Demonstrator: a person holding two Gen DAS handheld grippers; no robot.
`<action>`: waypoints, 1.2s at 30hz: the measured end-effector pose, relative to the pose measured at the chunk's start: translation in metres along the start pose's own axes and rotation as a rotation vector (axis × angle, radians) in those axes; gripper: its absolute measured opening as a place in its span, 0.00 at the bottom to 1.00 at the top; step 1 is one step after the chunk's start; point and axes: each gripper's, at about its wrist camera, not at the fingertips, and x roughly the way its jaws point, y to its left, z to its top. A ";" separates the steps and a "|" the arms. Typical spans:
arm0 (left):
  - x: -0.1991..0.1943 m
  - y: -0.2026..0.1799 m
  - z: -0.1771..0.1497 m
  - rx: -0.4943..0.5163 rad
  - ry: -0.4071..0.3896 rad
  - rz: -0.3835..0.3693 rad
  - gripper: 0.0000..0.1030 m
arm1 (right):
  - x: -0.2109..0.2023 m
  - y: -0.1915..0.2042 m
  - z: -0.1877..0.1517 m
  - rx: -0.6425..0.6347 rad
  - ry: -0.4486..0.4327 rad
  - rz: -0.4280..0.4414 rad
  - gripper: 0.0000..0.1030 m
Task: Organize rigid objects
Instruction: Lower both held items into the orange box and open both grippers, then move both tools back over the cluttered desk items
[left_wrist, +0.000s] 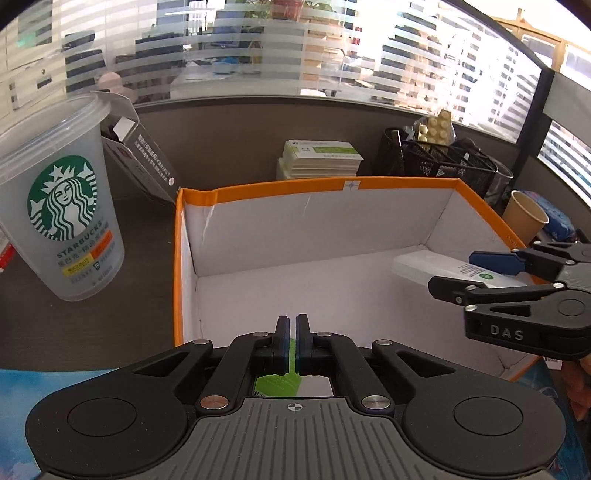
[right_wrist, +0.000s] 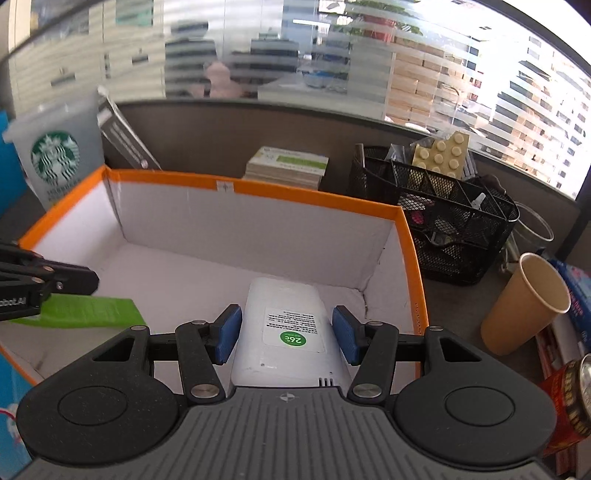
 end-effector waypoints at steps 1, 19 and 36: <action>0.001 0.000 0.000 -0.002 0.004 -0.002 0.01 | 0.002 0.002 0.001 -0.009 0.012 -0.006 0.50; -0.042 -0.004 -0.013 0.022 -0.085 -0.007 0.30 | -0.009 0.008 0.014 -0.047 0.084 -0.021 0.57; -0.122 -0.038 -0.109 0.196 -0.207 -0.058 0.90 | -0.141 0.008 -0.071 0.029 -0.152 0.040 0.75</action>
